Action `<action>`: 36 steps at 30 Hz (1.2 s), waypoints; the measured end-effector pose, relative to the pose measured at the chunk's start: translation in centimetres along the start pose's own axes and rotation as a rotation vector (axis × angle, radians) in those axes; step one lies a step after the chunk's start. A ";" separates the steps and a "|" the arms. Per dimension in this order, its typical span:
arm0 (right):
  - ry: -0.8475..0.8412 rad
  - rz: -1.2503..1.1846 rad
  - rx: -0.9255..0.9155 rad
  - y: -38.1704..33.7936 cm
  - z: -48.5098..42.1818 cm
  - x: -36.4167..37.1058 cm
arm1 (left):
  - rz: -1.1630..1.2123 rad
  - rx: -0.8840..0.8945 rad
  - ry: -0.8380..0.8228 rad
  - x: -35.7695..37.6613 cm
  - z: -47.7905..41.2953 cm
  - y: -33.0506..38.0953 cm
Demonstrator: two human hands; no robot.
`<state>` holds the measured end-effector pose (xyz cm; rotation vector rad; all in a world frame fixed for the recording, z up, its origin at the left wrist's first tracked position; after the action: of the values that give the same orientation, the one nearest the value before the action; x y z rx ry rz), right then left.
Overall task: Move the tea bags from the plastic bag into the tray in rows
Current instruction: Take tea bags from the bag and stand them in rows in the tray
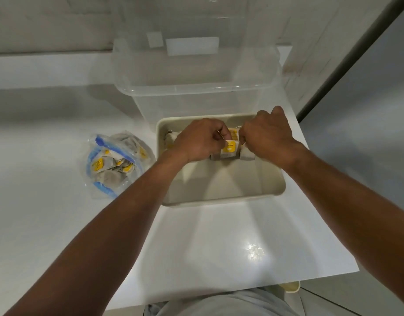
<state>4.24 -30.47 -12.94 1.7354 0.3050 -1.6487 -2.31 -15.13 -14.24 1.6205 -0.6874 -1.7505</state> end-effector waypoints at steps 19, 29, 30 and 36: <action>-0.081 0.115 0.013 -2.4 1.6 1.0 | -0.065 -0.022 -0.035 -1.7 0.6 -0.2; 0.010 -0.015 0.087 -2.4 2.0 0.7 | -0.047 -0.050 -0.056 -1.4 1.0 -0.8; 0.042 -0.105 0.099 -2.4 2.2 0.4 | -0.043 -0.050 -0.056 -1.5 1.0 -0.8; -0.084 -0.880 0.188 -3.4 2.2 -0.8 | -0.101 -0.026 -0.049 -2.7 1.7 -0.6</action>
<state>0.29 -29.16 -13.12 1.7694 1.0085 -2.4106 -3.97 -12.81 -12.79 1.6250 -0.6123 -1.8693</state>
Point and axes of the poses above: each hand's wrist, its own z-axis away from the middle knuckle, its own x-axis out of the palm, y = z × x, the point moved 2 cm from there along -z, towards the middle knuckle, and after that the axes turned 4 degrees about y, right-handed, at the moved point
